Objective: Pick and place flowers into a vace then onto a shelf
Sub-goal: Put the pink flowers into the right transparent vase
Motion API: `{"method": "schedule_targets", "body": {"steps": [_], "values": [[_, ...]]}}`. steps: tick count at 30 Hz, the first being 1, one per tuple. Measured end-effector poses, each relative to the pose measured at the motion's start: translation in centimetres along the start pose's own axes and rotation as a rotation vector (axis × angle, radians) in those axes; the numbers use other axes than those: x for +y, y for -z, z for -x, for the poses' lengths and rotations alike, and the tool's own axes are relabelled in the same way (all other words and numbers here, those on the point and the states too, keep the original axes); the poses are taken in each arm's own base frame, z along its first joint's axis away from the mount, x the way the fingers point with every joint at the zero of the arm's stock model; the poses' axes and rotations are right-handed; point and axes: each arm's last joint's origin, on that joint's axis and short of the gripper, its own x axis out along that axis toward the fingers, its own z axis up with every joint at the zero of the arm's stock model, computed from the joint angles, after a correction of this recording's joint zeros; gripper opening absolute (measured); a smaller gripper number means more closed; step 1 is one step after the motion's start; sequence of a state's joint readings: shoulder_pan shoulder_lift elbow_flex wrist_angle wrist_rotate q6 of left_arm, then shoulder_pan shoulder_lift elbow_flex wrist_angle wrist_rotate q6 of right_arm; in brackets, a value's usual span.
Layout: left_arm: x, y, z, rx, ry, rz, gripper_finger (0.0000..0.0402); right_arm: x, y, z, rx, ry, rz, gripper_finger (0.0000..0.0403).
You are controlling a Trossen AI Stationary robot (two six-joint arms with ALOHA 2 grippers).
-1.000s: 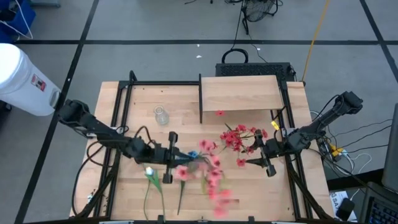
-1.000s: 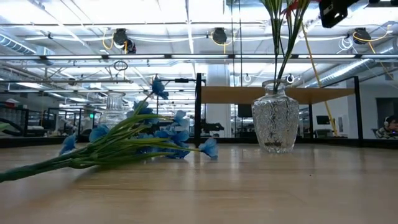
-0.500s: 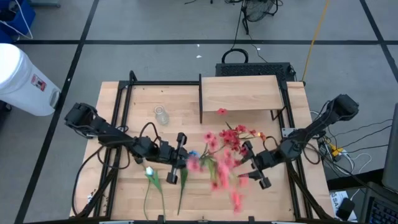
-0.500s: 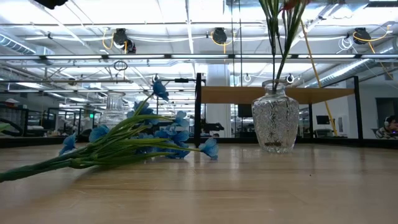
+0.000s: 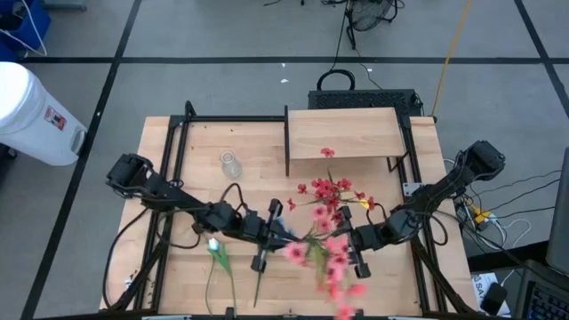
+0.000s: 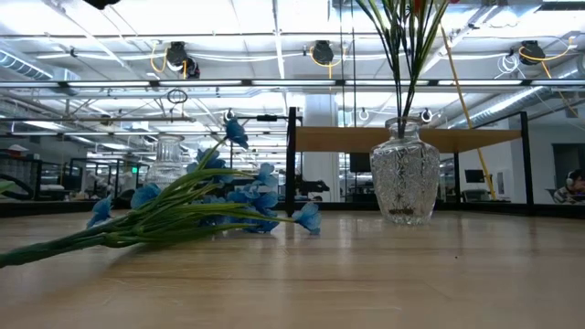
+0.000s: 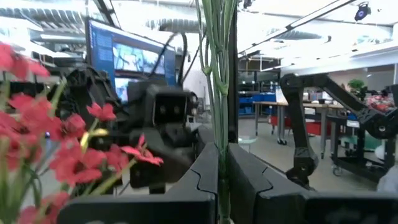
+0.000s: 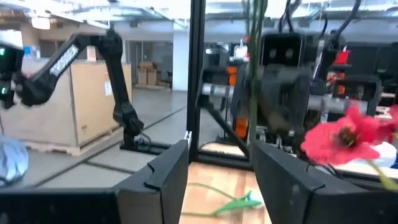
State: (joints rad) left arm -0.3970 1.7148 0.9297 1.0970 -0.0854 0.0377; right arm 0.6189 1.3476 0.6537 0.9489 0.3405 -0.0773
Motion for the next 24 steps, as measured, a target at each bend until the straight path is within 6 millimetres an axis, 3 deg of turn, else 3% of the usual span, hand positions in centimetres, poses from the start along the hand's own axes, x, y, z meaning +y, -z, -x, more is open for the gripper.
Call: {"method": "schedule_targets", "body": {"steps": [13,24], "values": [[0.7,1.9,-3.3,0.069,0.083,0.065,0.0016,0.0,-0.3,0.0,-0.033,0.002,0.003,0.0169],[0.8,1.9,-4.1,0.110,0.128,0.080,0.0016,-0.1,-0.4,0.0,-0.035,-0.003,-0.021,0.0169]]}}
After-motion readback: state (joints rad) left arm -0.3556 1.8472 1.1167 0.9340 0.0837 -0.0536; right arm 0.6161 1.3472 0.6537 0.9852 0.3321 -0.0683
